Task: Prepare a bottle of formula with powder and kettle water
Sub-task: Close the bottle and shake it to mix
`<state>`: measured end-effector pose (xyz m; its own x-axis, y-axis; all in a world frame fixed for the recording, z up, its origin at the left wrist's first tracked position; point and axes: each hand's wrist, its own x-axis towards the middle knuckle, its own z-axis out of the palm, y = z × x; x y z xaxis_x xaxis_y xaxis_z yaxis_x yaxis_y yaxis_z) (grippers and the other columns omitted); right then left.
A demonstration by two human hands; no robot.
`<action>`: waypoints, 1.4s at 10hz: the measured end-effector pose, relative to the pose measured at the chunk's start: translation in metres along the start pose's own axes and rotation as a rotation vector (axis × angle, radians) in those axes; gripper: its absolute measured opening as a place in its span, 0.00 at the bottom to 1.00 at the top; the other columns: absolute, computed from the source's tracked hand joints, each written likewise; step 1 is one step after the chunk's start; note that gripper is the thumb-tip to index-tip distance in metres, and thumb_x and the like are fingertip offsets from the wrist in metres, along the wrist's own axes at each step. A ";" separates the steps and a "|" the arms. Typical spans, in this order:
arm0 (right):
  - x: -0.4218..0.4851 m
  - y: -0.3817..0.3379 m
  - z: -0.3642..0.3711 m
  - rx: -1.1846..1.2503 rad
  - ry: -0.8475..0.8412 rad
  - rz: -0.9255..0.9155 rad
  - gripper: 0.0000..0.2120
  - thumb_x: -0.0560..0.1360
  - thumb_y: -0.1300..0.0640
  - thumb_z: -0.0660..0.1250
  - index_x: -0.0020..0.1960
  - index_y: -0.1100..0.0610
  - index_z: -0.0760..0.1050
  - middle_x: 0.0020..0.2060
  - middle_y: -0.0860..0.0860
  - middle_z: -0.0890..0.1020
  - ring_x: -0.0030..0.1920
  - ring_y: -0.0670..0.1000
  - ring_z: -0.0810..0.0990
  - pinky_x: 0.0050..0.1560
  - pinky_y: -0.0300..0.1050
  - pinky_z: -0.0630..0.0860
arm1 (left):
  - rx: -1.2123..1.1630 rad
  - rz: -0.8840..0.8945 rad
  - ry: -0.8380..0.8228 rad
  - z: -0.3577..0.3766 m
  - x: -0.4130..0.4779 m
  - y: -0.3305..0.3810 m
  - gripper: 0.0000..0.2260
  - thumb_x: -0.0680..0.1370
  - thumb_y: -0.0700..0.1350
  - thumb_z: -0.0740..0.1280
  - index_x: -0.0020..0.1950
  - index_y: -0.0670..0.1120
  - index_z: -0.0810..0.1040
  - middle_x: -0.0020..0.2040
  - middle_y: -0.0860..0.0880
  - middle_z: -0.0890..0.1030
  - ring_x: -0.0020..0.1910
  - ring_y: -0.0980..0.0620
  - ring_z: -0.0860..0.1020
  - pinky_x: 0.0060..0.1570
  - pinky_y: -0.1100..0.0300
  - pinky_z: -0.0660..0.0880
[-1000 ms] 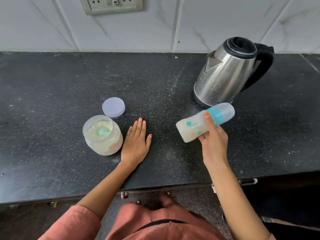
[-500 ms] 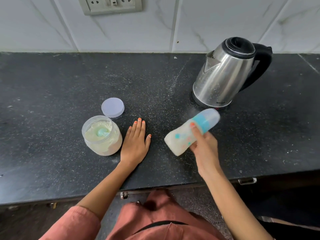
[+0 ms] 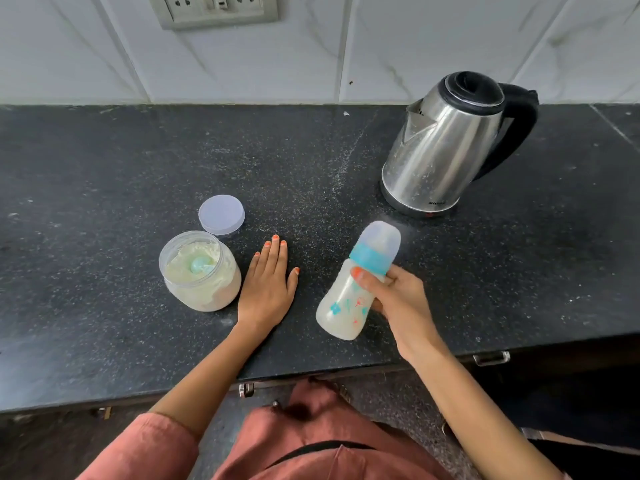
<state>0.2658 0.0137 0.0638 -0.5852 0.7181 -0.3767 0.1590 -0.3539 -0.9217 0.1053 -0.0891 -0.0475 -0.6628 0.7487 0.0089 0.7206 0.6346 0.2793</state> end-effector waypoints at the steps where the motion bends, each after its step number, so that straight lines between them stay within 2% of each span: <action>1: 0.010 -0.011 -0.006 0.237 0.112 -0.071 0.10 0.65 0.54 0.72 0.45 0.55 0.80 0.42 0.49 0.85 0.45 0.47 0.82 0.48 0.47 0.79 | -0.004 0.003 0.004 -0.001 -0.001 0.000 0.25 0.82 0.52 0.47 0.76 0.43 0.48 0.78 0.47 0.47 0.76 0.51 0.45 0.72 0.59 0.39; 2: 0.018 -0.016 -0.009 0.416 0.217 -0.116 0.05 0.71 0.56 0.69 0.47 0.54 0.79 0.43 0.47 0.85 0.45 0.45 0.83 0.44 0.42 0.81 | -0.007 0.005 -0.001 -0.001 0.000 0.000 0.25 0.82 0.52 0.47 0.77 0.43 0.48 0.78 0.47 0.47 0.76 0.52 0.44 0.72 0.59 0.39; 4: 0.000 0.010 -0.001 -0.028 0.005 0.009 0.06 0.66 0.59 0.73 0.44 0.57 0.81 0.40 0.50 0.85 0.44 0.51 0.82 0.50 0.52 0.78 | -0.004 -0.003 -0.004 -0.001 -0.001 0.000 0.25 0.82 0.52 0.48 0.77 0.43 0.48 0.78 0.47 0.47 0.76 0.51 0.45 0.72 0.58 0.40; 5: 0.013 -0.005 -0.010 0.319 0.132 -0.039 0.07 0.70 0.57 0.70 0.48 0.57 0.80 0.40 0.48 0.85 0.43 0.46 0.83 0.42 0.42 0.81 | -0.014 0.001 0.006 -0.001 -0.001 0.001 0.25 0.82 0.52 0.48 0.76 0.43 0.48 0.78 0.47 0.47 0.76 0.51 0.45 0.72 0.59 0.39; 6: 0.019 -0.011 -0.011 0.508 0.240 -0.067 0.05 0.72 0.56 0.68 0.47 0.54 0.78 0.43 0.48 0.85 0.44 0.44 0.84 0.40 0.40 0.81 | -0.008 0.004 0.009 -0.001 -0.001 0.001 0.25 0.82 0.52 0.48 0.76 0.43 0.48 0.78 0.47 0.47 0.76 0.51 0.45 0.72 0.58 0.40; 7: 0.007 -0.002 -0.003 0.292 0.077 0.019 0.09 0.66 0.55 0.71 0.45 0.56 0.79 0.39 0.48 0.86 0.42 0.45 0.84 0.41 0.41 0.81 | -0.014 0.002 0.006 0.000 -0.001 0.000 0.25 0.82 0.52 0.48 0.76 0.43 0.48 0.78 0.47 0.47 0.76 0.51 0.45 0.72 0.58 0.40; 8: 0.003 0.000 -0.004 0.145 0.000 0.037 0.08 0.64 0.56 0.73 0.43 0.55 0.81 0.39 0.48 0.86 0.42 0.45 0.84 0.42 0.42 0.81 | -0.020 0.000 0.001 0.000 -0.001 0.000 0.25 0.82 0.52 0.48 0.76 0.43 0.48 0.78 0.47 0.47 0.76 0.51 0.45 0.72 0.58 0.40; 9: 0.016 -0.012 -0.008 0.445 0.146 -0.033 0.07 0.68 0.56 0.71 0.45 0.55 0.80 0.42 0.48 0.86 0.43 0.44 0.84 0.39 0.39 0.80 | -0.021 0.002 0.007 0.000 -0.001 0.000 0.25 0.82 0.52 0.48 0.76 0.43 0.48 0.78 0.47 0.47 0.76 0.51 0.45 0.72 0.58 0.40; 10: 0.021 -0.011 -0.008 0.526 0.202 -0.055 0.07 0.72 0.58 0.69 0.49 0.54 0.78 0.45 0.49 0.84 0.46 0.46 0.84 0.42 0.41 0.81 | -0.016 0.006 0.005 0.000 0.000 0.001 0.25 0.82 0.52 0.47 0.77 0.43 0.48 0.78 0.47 0.47 0.76 0.52 0.45 0.72 0.59 0.39; 11: 0.008 0.002 0.000 0.195 0.043 -0.006 0.09 0.66 0.61 0.73 0.46 0.55 0.79 0.42 0.49 0.85 0.46 0.48 0.83 0.46 0.43 0.80 | -0.013 0.001 0.002 0.000 0.000 0.000 0.25 0.82 0.52 0.48 0.77 0.43 0.48 0.78 0.47 0.47 0.76 0.52 0.45 0.72 0.59 0.39; 12: 0.007 -0.001 -0.003 0.226 -0.005 0.028 0.13 0.59 0.56 0.74 0.44 0.56 0.81 0.41 0.49 0.86 0.44 0.47 0.83 0.43 0.42 0.81 | -0.017 0.001 0.003 0.000 0.000 0.000 0.25 0.82 0.52 0.48 0.77 0.43 0.48 0.78 0.47 0.47 0.76 0.51 0.45 0.72 0.59 0.39; 13: 0.021 -0.016 -0.009 0.500 0.158 -0.039 0.09 0.69 0.57 0.70 0.48 0.54 0.79 0.44 0.48 0.85 0.45 0.45 0.83 0.42 0.40 0.80 | -0.018 0.006 0.005 0.000 0.000 0.000 0.25 0.82 0.53 0.47 0.77 0.43 0.47 0.78 0.47 0.46 0.76 0.52 0.44 0.72 0.59 0.38; 14: 0.021 -0.016 -0.007 0.492 0.175 -0.042 0.06 0.71 0.59 0.69 0.48 0.55 0.78 0.42 0.48 0.85 0.44 0.45 0.84 0.42 0.40 0.81 | -0.010 0.004 0.000 0.000 0.000 0.000 0.25 0.82 0.53 0.47 0.77 0.43 0.47 0.78 0.48 0.46 0.76 0.52 0.44 0.72 0.60 0.38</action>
<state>0.2566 0.0384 0.0700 -0.4347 0.8122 -0.3891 -0.2786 -0.5322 -0.7995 0.1056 -0.0891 -0.0476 -0.6603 0.7510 0.0097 0.7209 0.6301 0.2886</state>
